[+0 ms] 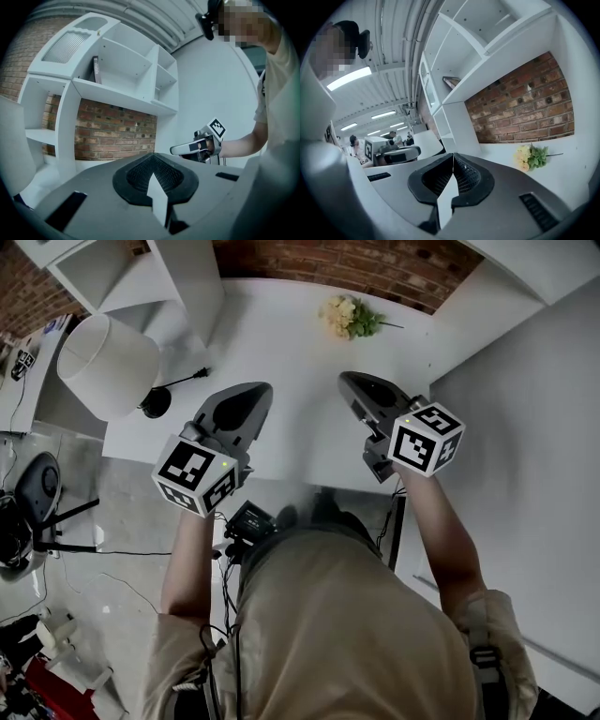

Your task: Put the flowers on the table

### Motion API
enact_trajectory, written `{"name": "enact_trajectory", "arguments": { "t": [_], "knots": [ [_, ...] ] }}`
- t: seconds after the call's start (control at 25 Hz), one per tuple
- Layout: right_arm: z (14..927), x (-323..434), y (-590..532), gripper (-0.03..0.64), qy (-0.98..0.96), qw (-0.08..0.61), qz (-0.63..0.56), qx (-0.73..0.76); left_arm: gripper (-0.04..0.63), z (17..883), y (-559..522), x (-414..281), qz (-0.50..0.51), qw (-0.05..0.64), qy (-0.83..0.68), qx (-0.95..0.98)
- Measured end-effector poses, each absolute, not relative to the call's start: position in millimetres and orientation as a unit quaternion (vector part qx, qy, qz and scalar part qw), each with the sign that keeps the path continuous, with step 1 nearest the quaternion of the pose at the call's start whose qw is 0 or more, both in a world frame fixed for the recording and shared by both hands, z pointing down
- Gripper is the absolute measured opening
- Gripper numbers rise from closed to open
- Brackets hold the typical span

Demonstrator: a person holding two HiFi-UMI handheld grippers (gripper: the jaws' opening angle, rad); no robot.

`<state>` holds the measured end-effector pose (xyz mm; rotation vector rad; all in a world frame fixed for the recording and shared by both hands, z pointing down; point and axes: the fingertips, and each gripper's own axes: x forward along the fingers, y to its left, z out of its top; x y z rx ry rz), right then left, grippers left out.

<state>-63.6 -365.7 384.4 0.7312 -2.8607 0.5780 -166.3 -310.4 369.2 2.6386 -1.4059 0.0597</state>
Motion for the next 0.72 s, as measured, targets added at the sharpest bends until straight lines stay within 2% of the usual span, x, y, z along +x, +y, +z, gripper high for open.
{"name": "enact_trajectory", "arguments": {
  "t": [0.28,0.72],
  "knots": [
    [362,-69,-327,0.023,-0.949,0.026,0.206,0.238,0.008,363,-283,-166,0.015,0.069,-0.446,0.892],
    [345,-76,-275,0.023,-0.956,0.014,0.199,0.214,0.009,352,-255,-157,-0.001,0.071,-0.402,0.913]
  ]
}}
